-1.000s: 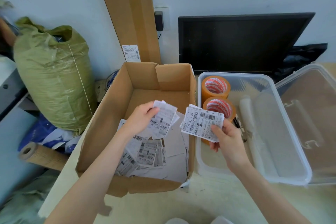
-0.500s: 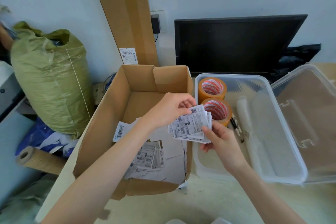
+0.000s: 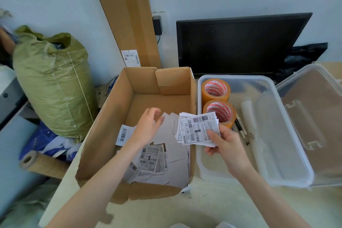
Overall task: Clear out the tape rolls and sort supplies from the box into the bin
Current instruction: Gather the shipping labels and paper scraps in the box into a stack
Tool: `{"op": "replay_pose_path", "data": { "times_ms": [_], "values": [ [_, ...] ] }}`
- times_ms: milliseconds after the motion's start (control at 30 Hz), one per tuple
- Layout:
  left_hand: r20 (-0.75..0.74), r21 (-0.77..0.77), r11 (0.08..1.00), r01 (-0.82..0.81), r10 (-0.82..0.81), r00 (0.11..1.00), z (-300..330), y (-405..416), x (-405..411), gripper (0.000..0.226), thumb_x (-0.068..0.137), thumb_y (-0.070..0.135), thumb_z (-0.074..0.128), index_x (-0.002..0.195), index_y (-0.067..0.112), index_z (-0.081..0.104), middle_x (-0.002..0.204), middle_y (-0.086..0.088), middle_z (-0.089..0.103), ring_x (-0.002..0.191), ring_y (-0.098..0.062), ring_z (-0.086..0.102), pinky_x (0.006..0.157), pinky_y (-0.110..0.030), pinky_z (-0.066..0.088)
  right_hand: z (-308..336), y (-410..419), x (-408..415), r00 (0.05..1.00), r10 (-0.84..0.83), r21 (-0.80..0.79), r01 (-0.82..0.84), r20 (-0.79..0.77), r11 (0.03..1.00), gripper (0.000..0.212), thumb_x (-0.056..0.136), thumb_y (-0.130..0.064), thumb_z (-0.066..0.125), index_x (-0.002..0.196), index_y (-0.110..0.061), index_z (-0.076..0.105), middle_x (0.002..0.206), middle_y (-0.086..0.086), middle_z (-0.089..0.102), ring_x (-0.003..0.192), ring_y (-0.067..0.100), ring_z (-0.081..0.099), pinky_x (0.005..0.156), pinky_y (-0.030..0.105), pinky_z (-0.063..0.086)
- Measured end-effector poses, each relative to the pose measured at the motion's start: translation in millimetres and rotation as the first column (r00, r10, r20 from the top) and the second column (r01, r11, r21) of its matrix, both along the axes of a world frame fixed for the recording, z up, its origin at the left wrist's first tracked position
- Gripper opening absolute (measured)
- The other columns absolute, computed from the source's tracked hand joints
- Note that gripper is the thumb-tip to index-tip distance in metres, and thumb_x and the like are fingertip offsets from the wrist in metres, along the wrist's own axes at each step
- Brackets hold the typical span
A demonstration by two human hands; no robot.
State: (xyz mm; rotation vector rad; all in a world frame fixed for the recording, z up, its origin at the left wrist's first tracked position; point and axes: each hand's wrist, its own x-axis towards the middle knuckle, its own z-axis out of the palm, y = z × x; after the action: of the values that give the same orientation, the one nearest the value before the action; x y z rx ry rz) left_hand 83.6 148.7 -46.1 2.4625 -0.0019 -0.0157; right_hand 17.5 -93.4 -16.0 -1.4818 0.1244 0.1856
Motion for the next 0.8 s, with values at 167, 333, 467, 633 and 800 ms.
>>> {"op": "replay_pose_path", "data": {
  "times_ms": [167,333,467,633,800],
  "values": [
    [-0.542,0.379,0.92,0.101,0.132,0.83,-63,20,-20,0.066,0.091,0.046,0.052,0.141,0.012,0.027,0.144,-0.015,0.029,0.129,-0.035,0.036,0.103,-0.045,0.039,-1,0,1,1.0,-0.009,-0.002,0.008,-0.008,1.0,0.02,0.096,0.0,0.049,0.095,-0.011,0.066,0.073,0.005,0.073,0.046,0.017,0.057,0.042,0.024,0.047],
    [-0.662,0.51,0.838,0.193,0.239,0.711,-86,6,-36,0.107,0.078,0.069,0.055,0.15,0.011,0.001,0.154,-0.018,0.006,0.138,-0.045,0.013,0.11,-0.054,0.028,0,0,0,1.0,-0.027,-0.015,0.026,-0.011,1.0,0.021,0.096,0.0,0.049,0.095,-0.011,0.066,0.072,0.004,0.073,0.045,0.016,0.057,0.043,0.025,0.048],
    [-0.667,0.522,0.835,0.174,0.273,0.693,-89,-5,-38,0.114,0.075,0.07,0.056,0.149,0.012,-0.008,0.153,-0.021,-0.003,0.138,-0.048,0.008,0.111,-0.056,0.026,2,0,0,1.0,-0.028,-0.013,0.027,-0.011,1.0,0.02,0.096,0.0,0.049,0.094,-0.01,0.066,0.072,0.004,0.073,0.046,0.015,0.057,0.043,0.024,0.048],
    [-0.648,0.557,0.799,0.225,0.25,0.719,-85,-16,-41,0.104,0.086,0.058,0.049,0.148,0.001,-0.012,0.152,-0.03,-0.003,0.135,-0.053,0.012,0.112,-0.052,0.018,1,0,1,0.999,-0.038,-0.016,0.038,-0.018,0.999,0.02,0.096,0.0,0.049,0.095,-0.009,0.066,0.071,0.004,0.073,0.045,0.016,0.057,0.042,0.024,0.047],
    [-0.639,0.549,0.806,0.222,0.234,0.733,-83,-19,-47,0.087,0.093,0.044,0.042,0.147,-0.003,-0.009,0.152,-0.034,-0.005,0.137,-0.053,0.013,0.114,-0.055,0.018,1,0,0,0.999,-0.044,-0.023,0.043,-0.021,0.999,0.02,0.096,-0.001,0.049,0.095,-0.011,0.067,0.074,0.004,0.073,0.046,0.016,0.057,0.043,0.024,0.048]
  ]
}}
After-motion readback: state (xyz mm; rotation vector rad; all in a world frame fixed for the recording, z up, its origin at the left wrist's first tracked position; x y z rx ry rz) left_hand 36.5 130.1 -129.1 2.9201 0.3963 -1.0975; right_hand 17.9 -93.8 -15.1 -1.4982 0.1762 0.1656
